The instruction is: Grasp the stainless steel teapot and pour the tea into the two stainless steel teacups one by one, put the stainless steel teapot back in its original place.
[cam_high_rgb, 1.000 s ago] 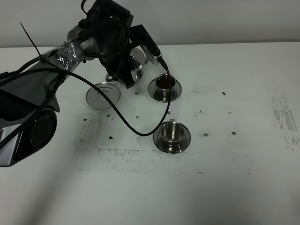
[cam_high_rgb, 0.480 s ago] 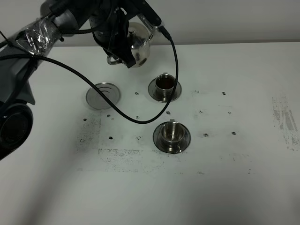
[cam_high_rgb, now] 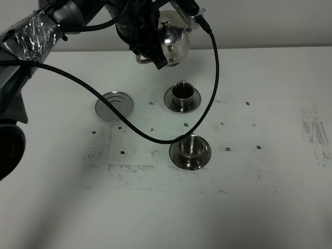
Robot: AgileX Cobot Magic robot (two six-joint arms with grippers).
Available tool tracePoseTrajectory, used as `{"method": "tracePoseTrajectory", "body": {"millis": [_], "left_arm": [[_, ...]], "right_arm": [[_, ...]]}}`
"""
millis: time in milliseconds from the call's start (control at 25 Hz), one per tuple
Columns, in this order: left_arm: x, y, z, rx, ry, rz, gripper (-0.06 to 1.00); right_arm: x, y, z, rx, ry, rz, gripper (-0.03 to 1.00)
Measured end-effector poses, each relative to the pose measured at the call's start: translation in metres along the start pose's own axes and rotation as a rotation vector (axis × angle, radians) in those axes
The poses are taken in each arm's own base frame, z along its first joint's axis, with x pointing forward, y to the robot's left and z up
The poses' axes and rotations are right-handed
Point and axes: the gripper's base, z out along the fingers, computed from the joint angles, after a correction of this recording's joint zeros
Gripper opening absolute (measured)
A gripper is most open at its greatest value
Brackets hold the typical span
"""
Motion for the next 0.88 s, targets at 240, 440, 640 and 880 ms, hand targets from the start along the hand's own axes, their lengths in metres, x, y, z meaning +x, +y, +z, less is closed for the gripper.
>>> {"method": "tracePoseTrajectory", "body": {"millis": [240, 440, 640, 880], "left_arm": [[0.006, -0.03, -0.008, 0.006, -0.054, 0.07, 0.18], [0.031, -0.06, 0.014, 0.05, -0.004, 0.198, 0.18], [0.061, -0.081, 0.018, 0.078, 0.019, 0.281, 0.18], [0.079, -0.09, 0.023, 0.087, 0.045, 0.357, 0.18]], "right_arm": [[0.0, 0.0, 0.0, 0.0, 0.0, 0.0, 0.59], [0.0, 0.0, 0.0, 0.0, 0.0, 0.0, 0.59], [0.0, 0.0, 0.0, 0.0, 0.0, 0.0, 0.59], [0.0, 0.0, 0.0, 0.0, 0.0, 0.0, 0.59]]}}
